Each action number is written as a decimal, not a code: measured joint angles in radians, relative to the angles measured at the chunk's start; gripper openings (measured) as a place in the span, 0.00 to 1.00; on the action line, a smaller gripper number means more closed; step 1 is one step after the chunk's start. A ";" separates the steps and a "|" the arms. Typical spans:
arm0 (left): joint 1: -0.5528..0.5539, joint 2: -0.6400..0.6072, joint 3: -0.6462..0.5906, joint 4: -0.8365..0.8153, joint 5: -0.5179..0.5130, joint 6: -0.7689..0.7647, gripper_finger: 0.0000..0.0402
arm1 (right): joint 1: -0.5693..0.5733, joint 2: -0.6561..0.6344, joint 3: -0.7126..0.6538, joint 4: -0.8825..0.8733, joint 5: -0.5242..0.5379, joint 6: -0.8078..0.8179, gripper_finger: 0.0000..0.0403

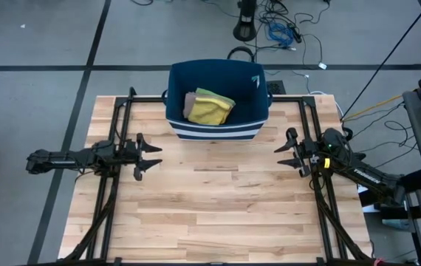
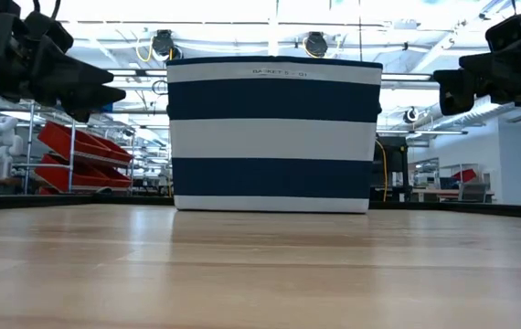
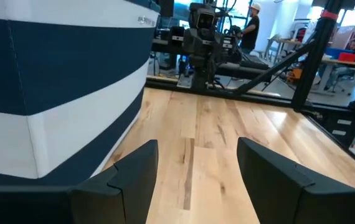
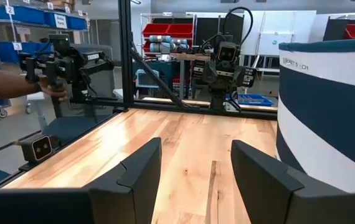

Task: Fold towel
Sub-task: Return to Home Position

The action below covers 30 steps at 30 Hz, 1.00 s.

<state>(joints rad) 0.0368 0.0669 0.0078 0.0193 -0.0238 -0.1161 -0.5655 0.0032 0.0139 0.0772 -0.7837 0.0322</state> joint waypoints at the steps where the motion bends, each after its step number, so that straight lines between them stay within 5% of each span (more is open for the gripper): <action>1: 0.000 0.000 0.000 0.000 0.000 -0.007 0.56 | 0.000 0.000 0.000 0.006 0.000 0.000 0.45; 7: 0.000 0.000 0.000 -0.001 0.001 -0.010 0.56 | 0.000 0.000 0.000 0.049 0.006 -0.015 0.45; 14: 0.000 0.000 0.000 -0.002 0.001 -0.011 0.56 | 0.000 0.000 0.000 0.151 0.165 0.137 0.45; 30: 0.000 0.000 0.000 -0.003 0.003 -0.006 0.56 | 0.000 0.000 0.000 0.148 0.156 0.140 0.45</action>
<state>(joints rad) 0.0368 0.0673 0.0078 0.0166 -0.0212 -0.1223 -0.5655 0.0036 0.0139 0.2256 -0.6281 0.1719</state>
